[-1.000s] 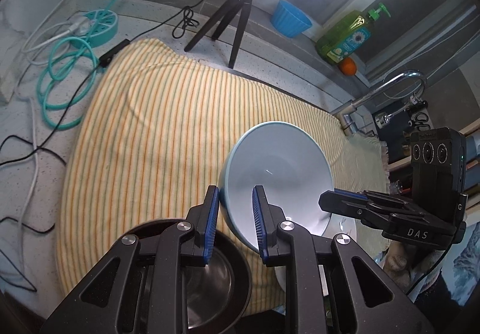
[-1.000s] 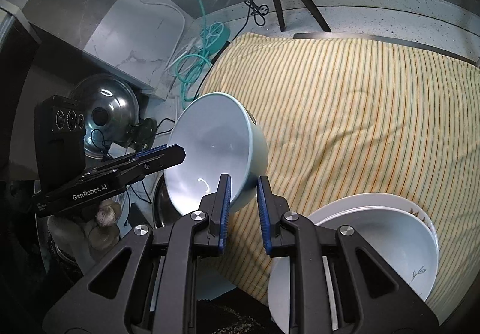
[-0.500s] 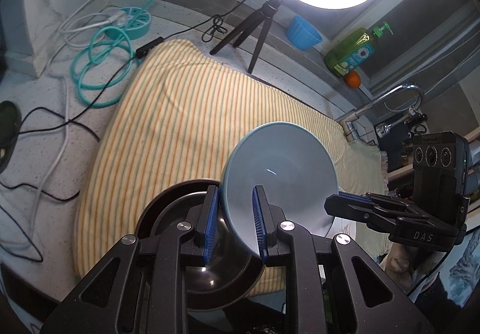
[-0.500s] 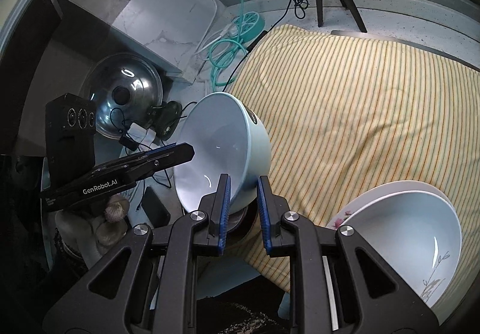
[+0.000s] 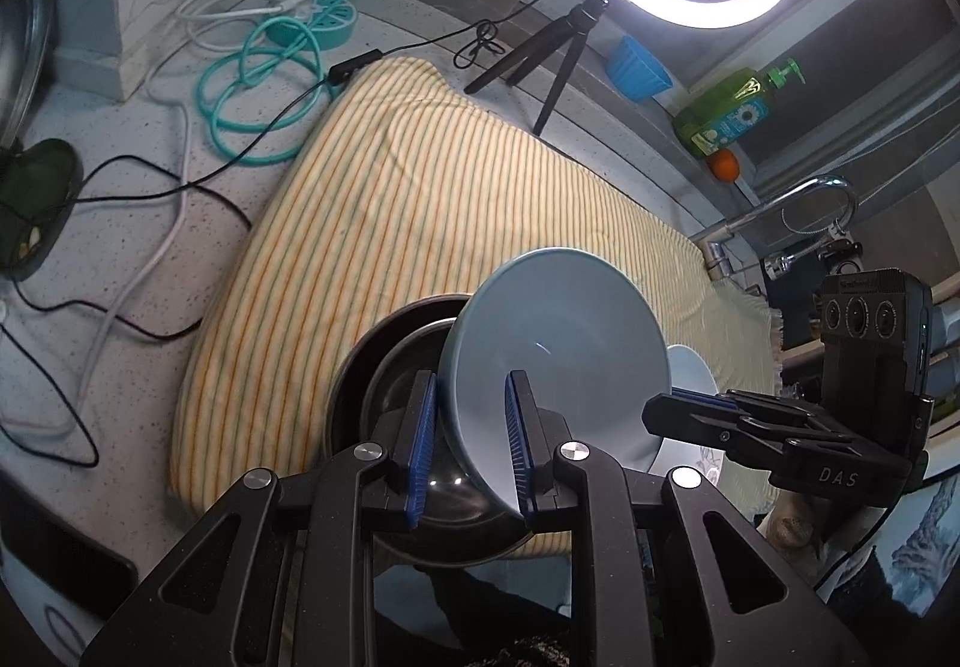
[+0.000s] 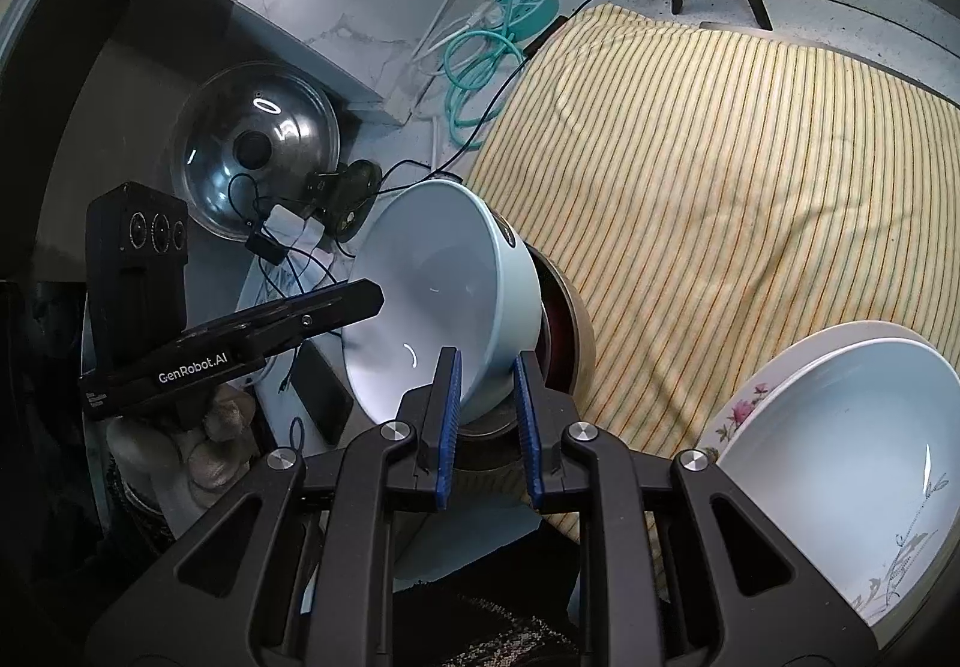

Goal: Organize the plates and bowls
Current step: 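Lower the white bowl into the red-sided bowl inside the steel bowl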

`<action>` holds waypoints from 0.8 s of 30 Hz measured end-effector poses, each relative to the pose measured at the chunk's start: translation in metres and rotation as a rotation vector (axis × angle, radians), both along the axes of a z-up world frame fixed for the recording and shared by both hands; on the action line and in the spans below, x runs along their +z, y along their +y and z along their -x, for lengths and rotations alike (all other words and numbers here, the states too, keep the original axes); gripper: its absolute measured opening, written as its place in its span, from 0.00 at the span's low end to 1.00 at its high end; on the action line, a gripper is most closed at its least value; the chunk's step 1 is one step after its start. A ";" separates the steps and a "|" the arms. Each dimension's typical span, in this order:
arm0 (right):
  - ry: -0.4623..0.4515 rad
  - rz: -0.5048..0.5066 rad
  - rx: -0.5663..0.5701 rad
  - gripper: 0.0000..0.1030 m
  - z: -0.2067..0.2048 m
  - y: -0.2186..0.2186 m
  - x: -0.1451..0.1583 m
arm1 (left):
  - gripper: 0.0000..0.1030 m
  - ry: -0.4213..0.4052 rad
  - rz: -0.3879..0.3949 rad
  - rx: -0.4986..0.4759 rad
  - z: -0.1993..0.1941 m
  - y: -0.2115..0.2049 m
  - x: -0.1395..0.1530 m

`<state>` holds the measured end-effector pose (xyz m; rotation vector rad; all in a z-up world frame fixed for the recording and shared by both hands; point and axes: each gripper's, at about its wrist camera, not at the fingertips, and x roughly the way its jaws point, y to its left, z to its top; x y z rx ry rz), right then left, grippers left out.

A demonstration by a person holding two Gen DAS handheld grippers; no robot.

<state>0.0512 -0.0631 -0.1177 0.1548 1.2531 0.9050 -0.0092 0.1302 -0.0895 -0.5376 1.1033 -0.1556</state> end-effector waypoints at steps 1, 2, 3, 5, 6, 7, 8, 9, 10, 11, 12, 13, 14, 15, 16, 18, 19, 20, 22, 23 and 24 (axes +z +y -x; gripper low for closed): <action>0.002 0.003 0.003 0.19 0.001 0.001 -0.002 | 0.19 0.002 0.000 0.001 0.001 0.000 -0.001; 0.004 0.006 0.005 0.19 0.002 0.002 -0.003 | 0.19 0.005 0.001 0.002 0.002 0.001 -0.002; 0.004 0.010 0.007 0.19 0.003 0.004 -0.005 | 0.19 0.008 0.004 0.005 0.003 0.001 -0.003; 0.009 0.020 0.011 0.19 0.004 0.006 -0.008 | 0.19 0.010 0.005 0.008 0.005 0.002 -0.004; 0.012 0.024 0.011 0.19 0.004 0.007 -0.010 | 0.19 0.012 0.007 0.009 0.006 0.003 -0.005; 0.016 0.028 0.011 0.19 0.003 0.008 -0.012 | 0.19 0.015 0.010 0.010 0.008 0.003 -0.006; 0.021 0.032 0.012 0.19 0.003 0.009 -0.014 | 0.19 0.017 0.009 0.011 0.009 0.003 -0.007; 0.027 0.036 0.014 0.19 0.004 0.010 -0.017 | 0.19 0.019 0.010 0.013 0.010 0.003 -0.008; 0.031 0.039 0.016 0.19 0.003 0.011 -0.019 | 0.19 0.022 0.011 0.014 0.011 0.004 -0.009; 0.036 0.043 0.016 0.19 0.004 0.012 -0.021 | 0.19 0.025 0.009 0.014 0.011 0.005 -0.010; 0.040 0.046 0.018 0.19 0.004 0.013 -0.023 | 0.19 0.028 0.008 0.015 0.013 0.004 -0.011; 0.043 0.051 0.020 0.19 0.005 0.015 -0.025 | 0.19 0.031 0.008 0.017 0.013 0.005 -0.013; 0.044 0.054 0.022 0.19 0.005 0.016 -0.027 | 0.19 0.034 0.009 0.019 0.014 0.006 -0.014; 0.046 0.059 0.025 0.19 0.005 0.017 -0.029 | 0.19 0.036 0.007 0.021 0.015 0.005 -0.014; 0.047 0.062 0.027 0.19 0.006 0.018 -0.030 | 0.19 0.039 0.006 0.022 0.015 0.005 -0.015; 0.049 0.070 0.031 0.19 0.006 0.020 -0.033 | 0.19 0.045 0.004 0.024 0.016 0.006 -0.018; 0.049 0.072 0.032 0.19 0.006 0.021 -0.034 | 0.19 0.047 0.004 0.025 0.016 0.006 -0.019; 0.049 0.076 0.033 0.19 0.006 0.023 -0.035 | 0.19 0.050 0.004 0.026 0.016 0.006 -0.020; 0.048 0.082 0.034 0.19 0.006 0.025 -0.037 | 0.19 0.054 0.003 0.025 0.016 0.006 -0.021; 0.046 0.085 0.035 0.19 0.006 0.025 -0.038 | 0.19 0.058 0.003 0.024 0.016 0.006 -0.022; 0.044 0.089 0.036 0.19 0.006 0.025 -0.038 | 0.19 0.059 0.003 0.022 0.016 0.005 -0.022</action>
